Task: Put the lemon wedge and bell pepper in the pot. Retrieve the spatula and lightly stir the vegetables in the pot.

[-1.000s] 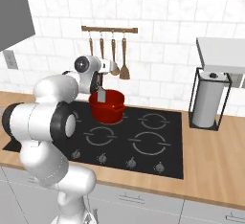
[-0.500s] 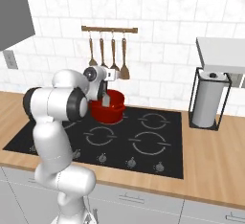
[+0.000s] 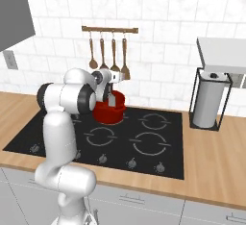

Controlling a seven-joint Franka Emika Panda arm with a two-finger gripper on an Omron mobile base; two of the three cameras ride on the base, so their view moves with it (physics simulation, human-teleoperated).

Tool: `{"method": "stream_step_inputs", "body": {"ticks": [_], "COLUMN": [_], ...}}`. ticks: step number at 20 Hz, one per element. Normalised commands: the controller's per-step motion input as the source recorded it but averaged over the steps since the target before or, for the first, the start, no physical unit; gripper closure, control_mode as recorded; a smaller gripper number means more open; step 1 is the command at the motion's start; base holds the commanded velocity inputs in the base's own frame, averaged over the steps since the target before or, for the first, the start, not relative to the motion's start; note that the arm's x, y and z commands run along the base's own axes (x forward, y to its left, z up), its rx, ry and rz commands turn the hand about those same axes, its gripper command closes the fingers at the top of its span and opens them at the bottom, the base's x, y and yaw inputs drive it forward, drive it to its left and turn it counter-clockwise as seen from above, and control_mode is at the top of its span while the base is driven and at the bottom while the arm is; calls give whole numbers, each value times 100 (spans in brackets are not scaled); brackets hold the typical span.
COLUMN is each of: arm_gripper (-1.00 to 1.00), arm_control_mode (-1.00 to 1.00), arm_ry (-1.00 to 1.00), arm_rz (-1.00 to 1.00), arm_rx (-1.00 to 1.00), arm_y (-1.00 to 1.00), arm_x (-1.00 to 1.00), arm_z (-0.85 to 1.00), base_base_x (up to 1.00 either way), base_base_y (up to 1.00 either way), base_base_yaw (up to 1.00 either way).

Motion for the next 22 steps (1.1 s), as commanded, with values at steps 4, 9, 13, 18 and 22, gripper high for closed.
{"method": "stream_step_inputs", "body": {"ticks": [4, 9, 13, 18, 22], "arm_gripper": [100, 100, 100, 100, 100], "arm_control_mode": [-100, -100, -100, -100, -100], "arm_ry": [-3, 0, 0, 1, 0], "arm_rz": [0, 0, -8, -16, -8], "arm_rx": [7, 9, 5, -3, -4], "arm_y": [0, -4, -30, -41, -11], "arm_x": [41, 14, -3, 4, 1], "arm_z": [-8, -1, 26, 3, 0], "base_base_x": [0, 0, 0, 0, 0], "base_base_y": [0, 0, 0, 0, 0], "base_base_yaw": [0, 0, 0, 0, 0]}}
